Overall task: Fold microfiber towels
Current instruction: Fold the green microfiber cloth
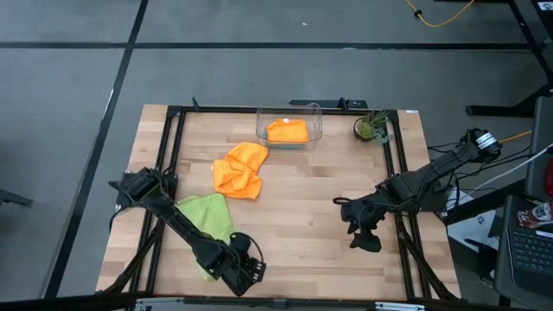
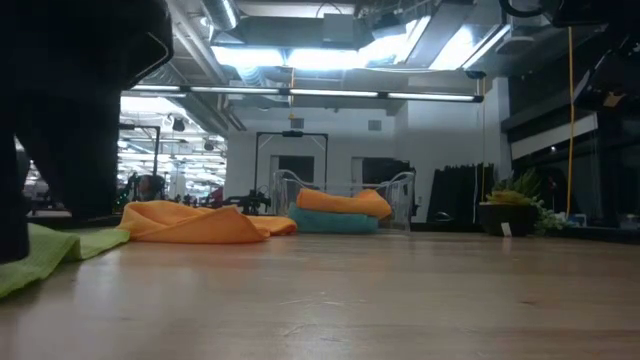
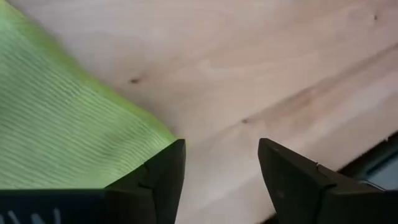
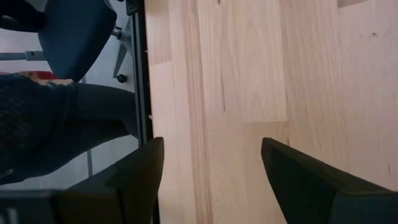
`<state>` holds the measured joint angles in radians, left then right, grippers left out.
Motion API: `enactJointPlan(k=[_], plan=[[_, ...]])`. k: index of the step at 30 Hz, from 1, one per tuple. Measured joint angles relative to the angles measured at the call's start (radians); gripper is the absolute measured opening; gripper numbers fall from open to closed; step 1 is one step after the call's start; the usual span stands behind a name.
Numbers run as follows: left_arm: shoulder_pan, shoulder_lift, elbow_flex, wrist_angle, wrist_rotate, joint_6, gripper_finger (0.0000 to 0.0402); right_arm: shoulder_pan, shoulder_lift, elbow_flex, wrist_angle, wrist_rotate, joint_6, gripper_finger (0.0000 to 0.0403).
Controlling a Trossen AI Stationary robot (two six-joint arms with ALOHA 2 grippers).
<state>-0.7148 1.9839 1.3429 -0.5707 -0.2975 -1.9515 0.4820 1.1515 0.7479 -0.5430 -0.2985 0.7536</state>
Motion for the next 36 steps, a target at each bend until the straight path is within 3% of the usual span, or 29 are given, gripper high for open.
enactJointPlan(k=[8, 13, 19, 27, 36], plan=[[0.004, -0.001, 0.031, -0.119, 0.101, -0.010, 0.0197, 0.000, 0.000, 0.000, 0.000, 0.000, 0.001, 0.0272], [0.000, -0.002, 0.059, -0.215, 0.103, -0.055, 0.0197, 0.000, 0.000, 0.000, 0.000, 0.000, 0.002, 0.0272], [0.015, 0.012, 0.061, -0.221, 0.113, -0.032, 0.0197, 0.000, 0.000, 0.000, 0.000, 0.001, 0.004, 0.0272], [0.053, 0.073, 0.068, -0.234, 0.210, 0.024, 0.0197, 0.000, 0.000, 0.000, 0.000, 0.001, 0.004, 0.0272], [0.039, 0.095, 0.067, -0.213, 0.249, -0.047, 0.0197, 0.000, 0.000, 0.000, 0.000, 0.002, 0.003, 0.0272]])
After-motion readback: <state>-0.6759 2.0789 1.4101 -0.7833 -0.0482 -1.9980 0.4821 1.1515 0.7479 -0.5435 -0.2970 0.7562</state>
